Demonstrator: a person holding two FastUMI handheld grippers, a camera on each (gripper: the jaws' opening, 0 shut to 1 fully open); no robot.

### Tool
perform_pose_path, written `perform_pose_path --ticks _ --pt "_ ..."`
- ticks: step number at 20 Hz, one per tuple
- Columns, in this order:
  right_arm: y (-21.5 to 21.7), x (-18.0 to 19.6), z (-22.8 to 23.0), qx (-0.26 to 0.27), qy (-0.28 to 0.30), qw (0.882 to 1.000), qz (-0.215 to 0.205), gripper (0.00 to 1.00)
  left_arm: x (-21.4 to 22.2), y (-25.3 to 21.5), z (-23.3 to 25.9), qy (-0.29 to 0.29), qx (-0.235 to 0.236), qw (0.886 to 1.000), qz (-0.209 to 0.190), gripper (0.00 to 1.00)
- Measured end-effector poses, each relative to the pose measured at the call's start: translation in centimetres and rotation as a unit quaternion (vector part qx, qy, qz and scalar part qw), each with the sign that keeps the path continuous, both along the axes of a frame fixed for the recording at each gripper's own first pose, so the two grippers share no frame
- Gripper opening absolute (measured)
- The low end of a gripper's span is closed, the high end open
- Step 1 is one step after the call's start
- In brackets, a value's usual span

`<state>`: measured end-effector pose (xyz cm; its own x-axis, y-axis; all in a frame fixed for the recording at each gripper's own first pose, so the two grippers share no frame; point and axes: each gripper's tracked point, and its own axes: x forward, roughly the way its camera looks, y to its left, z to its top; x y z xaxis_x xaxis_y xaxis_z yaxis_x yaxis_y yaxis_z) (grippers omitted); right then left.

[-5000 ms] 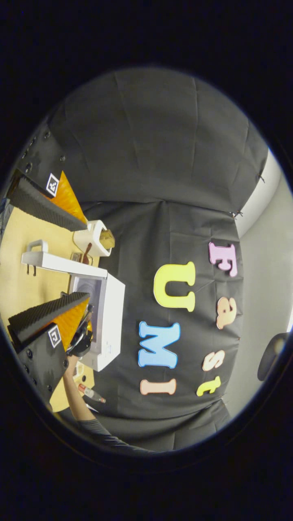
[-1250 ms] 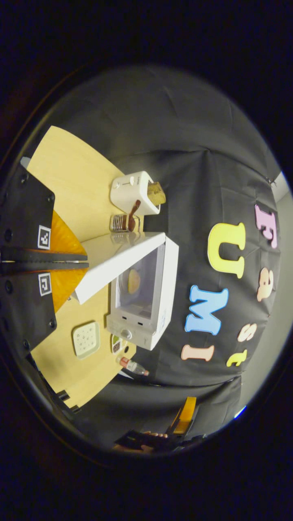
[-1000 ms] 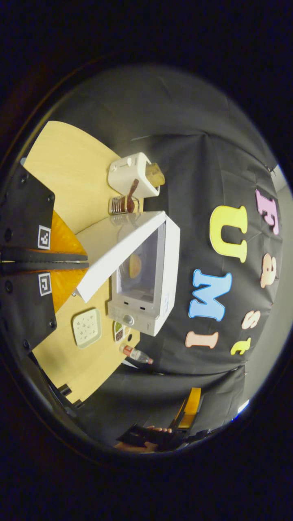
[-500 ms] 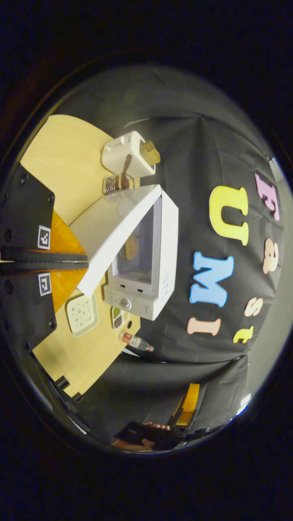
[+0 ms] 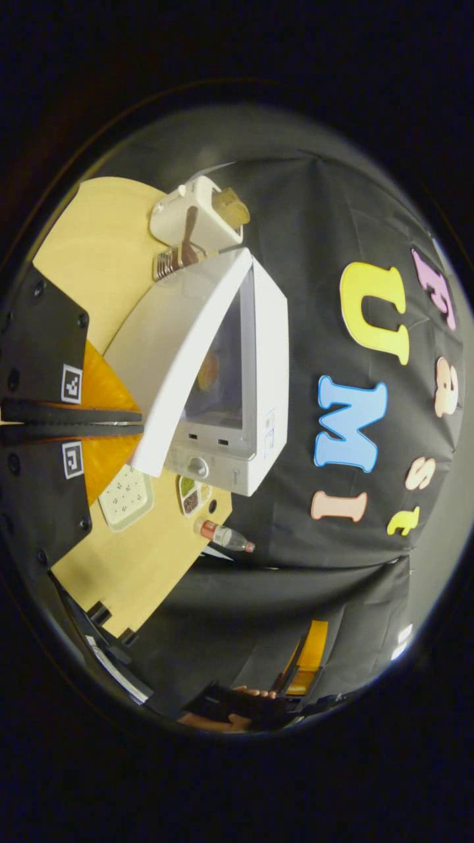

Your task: Open the microwave oven with the left hand, put the food in, and close the microwave oven.

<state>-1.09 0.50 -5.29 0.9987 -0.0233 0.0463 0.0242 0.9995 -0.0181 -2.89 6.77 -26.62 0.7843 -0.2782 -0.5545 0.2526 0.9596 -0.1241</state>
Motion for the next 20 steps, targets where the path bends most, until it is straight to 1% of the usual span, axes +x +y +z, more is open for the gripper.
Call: perform_pose_path --ticks 10,15,20 --pt "-1.4 0.5 -0.7 -0.001 0.008 1.0 -0.02 0.95 4.1 -2.5 -0.4 -0.002 0.002 1.0 -0.026 0.07" --pt "-1.3 0.9 -1.0 -0.008 0.015 1.0 -0.02 0.95 6.6 -2.9 -1.3 -0.001 0.001 1.0 -0.027 0.07" --pt "-1.8 1.2 -1.3 -0.014 0.019 0.999 -0.026 0.95 8.9 -4.2 -1.2 -0.004 -0.001 0.999 -0.035 0.07"
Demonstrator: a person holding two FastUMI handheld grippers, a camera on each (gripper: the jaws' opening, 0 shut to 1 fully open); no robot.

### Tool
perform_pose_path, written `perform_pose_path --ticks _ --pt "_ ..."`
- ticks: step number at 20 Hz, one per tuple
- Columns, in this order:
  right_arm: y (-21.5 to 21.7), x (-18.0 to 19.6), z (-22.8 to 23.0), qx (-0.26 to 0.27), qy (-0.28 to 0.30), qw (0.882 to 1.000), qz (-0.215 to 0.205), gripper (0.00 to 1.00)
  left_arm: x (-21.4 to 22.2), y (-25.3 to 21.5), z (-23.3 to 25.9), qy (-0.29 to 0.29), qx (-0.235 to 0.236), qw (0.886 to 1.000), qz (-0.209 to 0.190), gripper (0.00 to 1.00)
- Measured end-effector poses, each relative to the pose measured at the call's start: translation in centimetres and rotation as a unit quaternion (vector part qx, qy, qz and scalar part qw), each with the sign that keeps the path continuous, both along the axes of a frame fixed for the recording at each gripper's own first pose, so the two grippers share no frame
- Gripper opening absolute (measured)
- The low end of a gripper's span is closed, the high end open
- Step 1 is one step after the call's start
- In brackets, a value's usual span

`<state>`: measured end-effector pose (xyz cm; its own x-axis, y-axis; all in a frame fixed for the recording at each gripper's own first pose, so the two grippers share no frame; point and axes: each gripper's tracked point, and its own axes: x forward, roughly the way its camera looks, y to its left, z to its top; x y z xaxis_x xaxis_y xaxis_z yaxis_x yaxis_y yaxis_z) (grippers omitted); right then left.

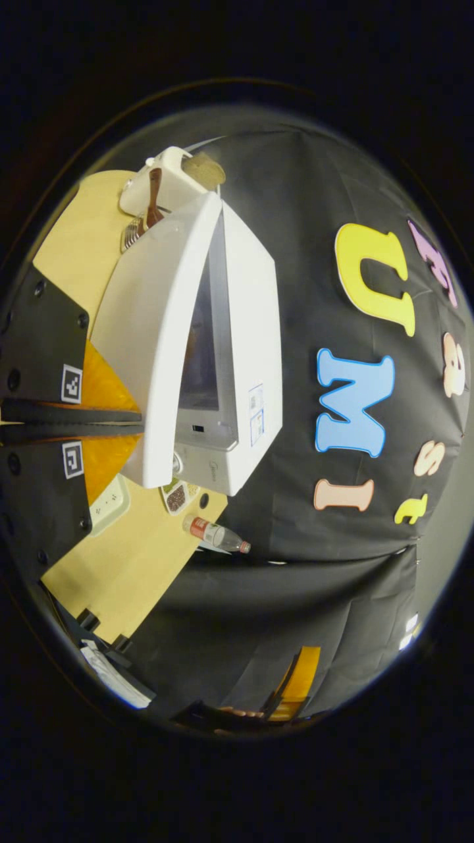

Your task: Open the microwave oven with the left hand, put the food in, and close the microwave oven.

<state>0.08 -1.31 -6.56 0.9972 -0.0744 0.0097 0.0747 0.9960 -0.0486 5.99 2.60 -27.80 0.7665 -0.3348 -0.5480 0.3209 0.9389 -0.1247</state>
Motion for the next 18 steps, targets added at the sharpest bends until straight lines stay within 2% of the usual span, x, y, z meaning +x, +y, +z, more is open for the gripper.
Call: perform_pose_path --ticks 5,12,18 --pt "-0.5 0.6 -0.9 0.004 0.013 1.0 -0.004 0.95 1.9 -1.3 -0.6 0.003 0.002 1.0 0.002 0.07" --pt "-1.7 0.9 -1.3 0.008 0.02 1.0 -0.013 0.95 4.8 -2.2 -1.1 0.009 0.008 0.999 0.03 0.07" --pt "-3.1 1.8 -2.1 0.021 0.029 0.999 -0.022 0.95 6.7 -3.4 -0.8 0.016 -0.044 0.997 0.067 0.07"
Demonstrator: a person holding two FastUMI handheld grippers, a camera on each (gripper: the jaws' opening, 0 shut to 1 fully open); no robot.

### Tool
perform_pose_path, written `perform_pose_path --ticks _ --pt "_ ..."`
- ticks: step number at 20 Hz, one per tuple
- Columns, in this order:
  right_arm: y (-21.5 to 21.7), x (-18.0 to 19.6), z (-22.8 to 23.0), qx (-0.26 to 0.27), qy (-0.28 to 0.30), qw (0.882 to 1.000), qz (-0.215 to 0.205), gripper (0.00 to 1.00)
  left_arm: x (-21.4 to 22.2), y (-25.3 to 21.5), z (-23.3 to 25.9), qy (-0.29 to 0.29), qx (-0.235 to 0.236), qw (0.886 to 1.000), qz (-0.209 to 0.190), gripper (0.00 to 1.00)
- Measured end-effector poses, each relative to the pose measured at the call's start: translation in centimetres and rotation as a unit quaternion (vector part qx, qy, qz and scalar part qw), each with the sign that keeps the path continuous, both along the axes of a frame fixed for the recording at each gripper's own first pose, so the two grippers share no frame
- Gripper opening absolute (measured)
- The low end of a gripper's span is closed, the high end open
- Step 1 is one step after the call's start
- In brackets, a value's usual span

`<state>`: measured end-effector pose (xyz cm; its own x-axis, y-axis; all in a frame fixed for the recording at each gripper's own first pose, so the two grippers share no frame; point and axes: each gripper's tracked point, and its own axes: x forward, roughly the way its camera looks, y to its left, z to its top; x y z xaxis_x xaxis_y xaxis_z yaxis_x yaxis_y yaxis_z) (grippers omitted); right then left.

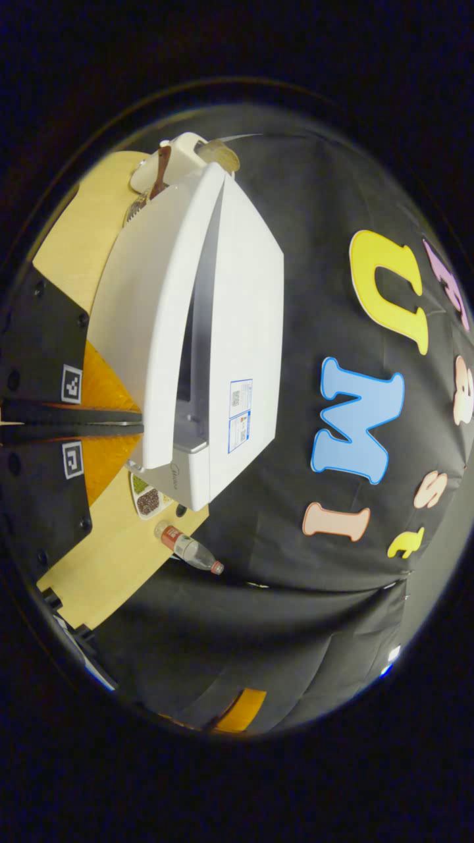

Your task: Open the microwave oven with the left hand, put the food in, and close the microwave oven.

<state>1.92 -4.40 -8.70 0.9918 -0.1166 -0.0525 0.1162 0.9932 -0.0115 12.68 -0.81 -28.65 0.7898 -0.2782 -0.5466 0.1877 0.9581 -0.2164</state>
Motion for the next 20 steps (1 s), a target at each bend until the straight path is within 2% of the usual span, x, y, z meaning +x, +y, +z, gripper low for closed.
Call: perform_pose_path --ticks 4,14,20 --pt "-0.5 0.1 -0.6 0.01 0.003 1.0 -0.001 0.95 0.8 0.1 0.0 0.004 -0.008 1.0 0.016 0.07" --pt "-1.5 1.1 -1.4 0.01 0.006 1.0 -0.004 0.95 3.7 -0.9 -0.8 0.01 -0.008 1.0 0.027 0.07" --pt "-2.6 1.7 -2.3 0.017 0.016 1.0 -0.012 0.95 3.9 -1.2 -1.2 0.019 -0.002 0.999 0.026 0.07"
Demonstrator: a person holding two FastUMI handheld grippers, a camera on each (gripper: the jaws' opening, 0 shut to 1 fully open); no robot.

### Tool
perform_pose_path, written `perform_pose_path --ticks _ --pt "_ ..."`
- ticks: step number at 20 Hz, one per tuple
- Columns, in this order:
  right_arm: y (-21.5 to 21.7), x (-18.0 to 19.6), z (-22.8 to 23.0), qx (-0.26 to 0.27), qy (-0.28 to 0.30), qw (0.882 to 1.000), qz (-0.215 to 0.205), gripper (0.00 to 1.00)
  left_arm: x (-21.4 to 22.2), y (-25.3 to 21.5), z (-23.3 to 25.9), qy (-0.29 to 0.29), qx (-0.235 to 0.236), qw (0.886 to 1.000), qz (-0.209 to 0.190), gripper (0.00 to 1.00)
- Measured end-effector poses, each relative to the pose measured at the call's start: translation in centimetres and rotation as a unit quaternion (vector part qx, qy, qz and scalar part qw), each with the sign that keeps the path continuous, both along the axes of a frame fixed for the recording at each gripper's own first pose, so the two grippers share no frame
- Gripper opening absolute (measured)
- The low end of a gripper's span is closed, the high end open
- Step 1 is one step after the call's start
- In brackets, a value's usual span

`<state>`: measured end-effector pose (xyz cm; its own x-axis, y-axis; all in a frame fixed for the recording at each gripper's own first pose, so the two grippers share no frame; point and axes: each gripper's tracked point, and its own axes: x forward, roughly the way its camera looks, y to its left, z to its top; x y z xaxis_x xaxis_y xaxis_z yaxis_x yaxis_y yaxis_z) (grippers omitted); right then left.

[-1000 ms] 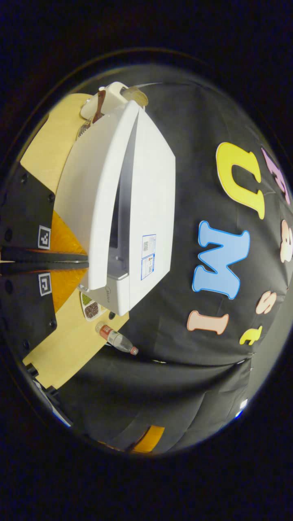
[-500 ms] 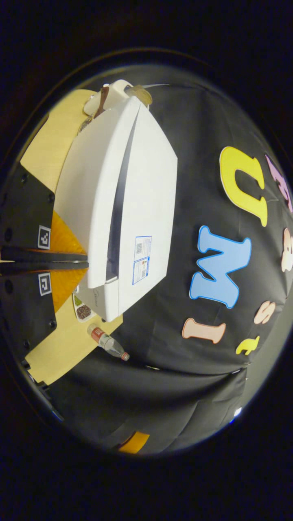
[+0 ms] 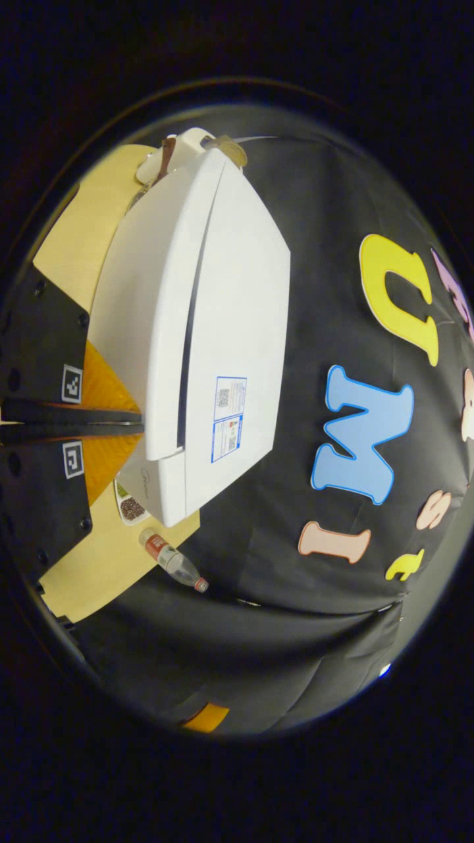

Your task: Open the microwave oven with the left hand, put the food in, and close the microwave oven.

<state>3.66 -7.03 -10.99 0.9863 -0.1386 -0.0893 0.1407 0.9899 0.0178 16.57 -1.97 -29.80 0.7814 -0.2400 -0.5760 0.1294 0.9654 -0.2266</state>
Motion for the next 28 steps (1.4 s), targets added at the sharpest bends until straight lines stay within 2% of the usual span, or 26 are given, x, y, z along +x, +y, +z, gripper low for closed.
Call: perform_pose_path --ticks 11,16,18,22,25,28 --pt "1.8 1.6 -0.4 -0.006 0.001 0.999 0.035 0.95 0.0 0.1 0.0 -0.009 0.006 1.0 0.004 0.07" --pt "2.0 1.8 -0.5 -0.006 0.002 0.999 0.041 0.95 1.1 0.1 0.1 -0.026 0.005 1.0 0.017 0.07" --pt "2.0 1.3 -0.5 -0.011 0.003 0.999 0.043 0.95 0.6 -0.9 -0.3 -0.011 -0.006 1.0 0.012 0.07" --pt "1.6 1.2 -0.2 -0.013 0.002 0.999 0.038 0.95 1.0 -1.0 -0.2 -0.019 0.011 1.0 0.003 0.07" --pt "1.4 0.7 0.6 -0.015 -0.004 0.999 0.038 0.95 1.1 -0.8 1.7 -0.039 0.007 0.999 0.013 0.07" --pt "2.3 0.6 1.4 -0.021 -0.015 0.999 0.045 0.95 0.1 0.1 5.5 -0.076 0.007 0.997 0.021 0.08"
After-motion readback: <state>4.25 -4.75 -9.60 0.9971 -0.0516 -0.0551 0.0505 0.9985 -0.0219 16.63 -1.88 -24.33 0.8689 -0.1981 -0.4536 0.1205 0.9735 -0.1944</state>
